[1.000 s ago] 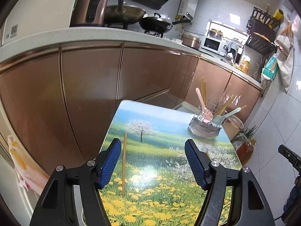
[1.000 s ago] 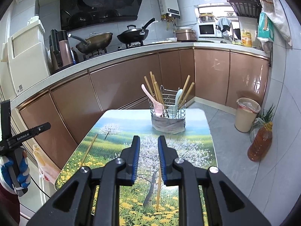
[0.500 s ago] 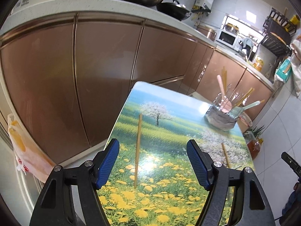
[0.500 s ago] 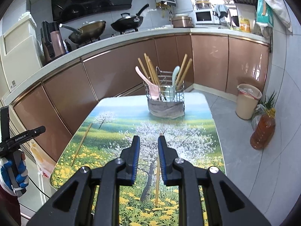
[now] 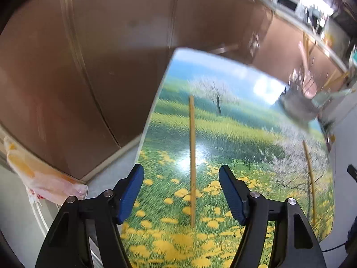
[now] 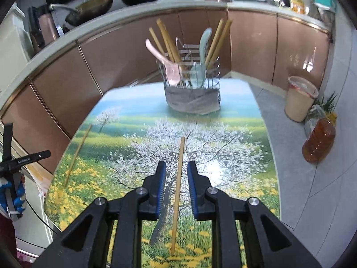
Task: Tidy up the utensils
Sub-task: 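Close the left tool on a bamboo chopstick while the right tool grasps another chopstick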
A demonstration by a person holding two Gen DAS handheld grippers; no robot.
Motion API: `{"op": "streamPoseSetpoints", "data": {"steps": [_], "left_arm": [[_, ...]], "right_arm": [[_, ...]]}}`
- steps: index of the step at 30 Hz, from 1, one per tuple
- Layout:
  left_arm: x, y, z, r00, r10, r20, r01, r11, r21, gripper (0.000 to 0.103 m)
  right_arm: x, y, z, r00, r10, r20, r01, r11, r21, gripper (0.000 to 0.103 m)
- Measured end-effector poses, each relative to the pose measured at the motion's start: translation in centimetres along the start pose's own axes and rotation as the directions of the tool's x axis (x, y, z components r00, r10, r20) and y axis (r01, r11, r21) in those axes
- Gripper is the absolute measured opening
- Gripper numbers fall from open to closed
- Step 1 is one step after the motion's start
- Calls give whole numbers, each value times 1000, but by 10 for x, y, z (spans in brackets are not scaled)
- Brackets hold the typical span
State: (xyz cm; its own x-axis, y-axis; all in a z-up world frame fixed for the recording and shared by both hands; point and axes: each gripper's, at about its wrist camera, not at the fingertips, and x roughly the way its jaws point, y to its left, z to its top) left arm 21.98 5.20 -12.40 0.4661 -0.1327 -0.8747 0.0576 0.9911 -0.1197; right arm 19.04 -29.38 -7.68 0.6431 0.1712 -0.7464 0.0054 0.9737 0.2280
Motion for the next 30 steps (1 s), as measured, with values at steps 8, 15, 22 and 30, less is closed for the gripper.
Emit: {"op": "streamPoseSetpoints", "data": {"steps": [8, 15, 22, 30], "left_arm": [[67, -17, 46, 987, 42, -153, -30, 997, 77, 68], [98, -23, 75, 974, 77, -213, -55, 993, 107, 68], [117, -23, 91, 957, 81, -278, -55, 993, 101, 60], [119, -23, 98, 946, 93, -310, -63, 992, 107, 53]], "right_arm": [[80, -6, 27, 978, 38, -204, -44, 999, -27, 19], [134, -3, 39, 940, 6, -340, -32, 997, -69, 19], [163, 6, 44, 901, -20, -433, -29, 994, -106, 19], [176, 17, 49, 879, -35, -476, -31, 991, -130, 19]]}}
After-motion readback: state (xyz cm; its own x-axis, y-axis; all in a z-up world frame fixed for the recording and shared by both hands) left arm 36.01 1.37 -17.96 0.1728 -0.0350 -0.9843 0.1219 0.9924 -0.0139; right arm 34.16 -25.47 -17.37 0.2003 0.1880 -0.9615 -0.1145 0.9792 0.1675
